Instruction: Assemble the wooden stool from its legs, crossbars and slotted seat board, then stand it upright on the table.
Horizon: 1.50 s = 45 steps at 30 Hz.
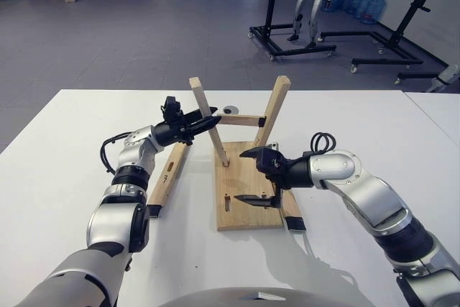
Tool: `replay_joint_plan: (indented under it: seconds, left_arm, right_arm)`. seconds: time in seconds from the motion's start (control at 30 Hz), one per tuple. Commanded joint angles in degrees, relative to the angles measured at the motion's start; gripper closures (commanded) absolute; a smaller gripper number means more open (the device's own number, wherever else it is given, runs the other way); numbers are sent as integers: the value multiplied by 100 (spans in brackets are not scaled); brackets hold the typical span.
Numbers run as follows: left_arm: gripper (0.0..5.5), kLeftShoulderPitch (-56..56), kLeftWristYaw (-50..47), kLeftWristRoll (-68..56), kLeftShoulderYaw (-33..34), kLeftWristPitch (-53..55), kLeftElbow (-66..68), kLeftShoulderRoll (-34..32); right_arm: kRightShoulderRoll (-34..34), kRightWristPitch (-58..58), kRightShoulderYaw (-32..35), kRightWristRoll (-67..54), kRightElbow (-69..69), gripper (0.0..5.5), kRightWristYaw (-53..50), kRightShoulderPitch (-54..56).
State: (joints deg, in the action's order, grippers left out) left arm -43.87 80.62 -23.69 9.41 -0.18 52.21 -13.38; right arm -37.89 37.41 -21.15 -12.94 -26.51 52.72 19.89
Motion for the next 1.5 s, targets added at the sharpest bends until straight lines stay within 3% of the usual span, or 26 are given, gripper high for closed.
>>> replay_joint_plan:
  seconds: [0.03, 0.4, 0.8, 1.5]
  left_arm:
    - [348, 95, -58, 64, -9, -42, -62, -90]
    - [348, 709, -208, -183, -63, 447, -1435, -130]
    - [348, 461, -632, -287, 72, 161, -1440, -70]
    - [348, 792, -623, -168, -118, -341, -1211, 7]
  right_arm:
    - [18, 23, -117, 87, -42, 10, -40, 42]
    - [397, -241, -520, 904, 554, 10, -527, 447]
    - [108, -895, -1504, 2152, 949, 10, -188, 434]
    - [-684, -1204, -1494, 2515, 666, 10, 501, -461]
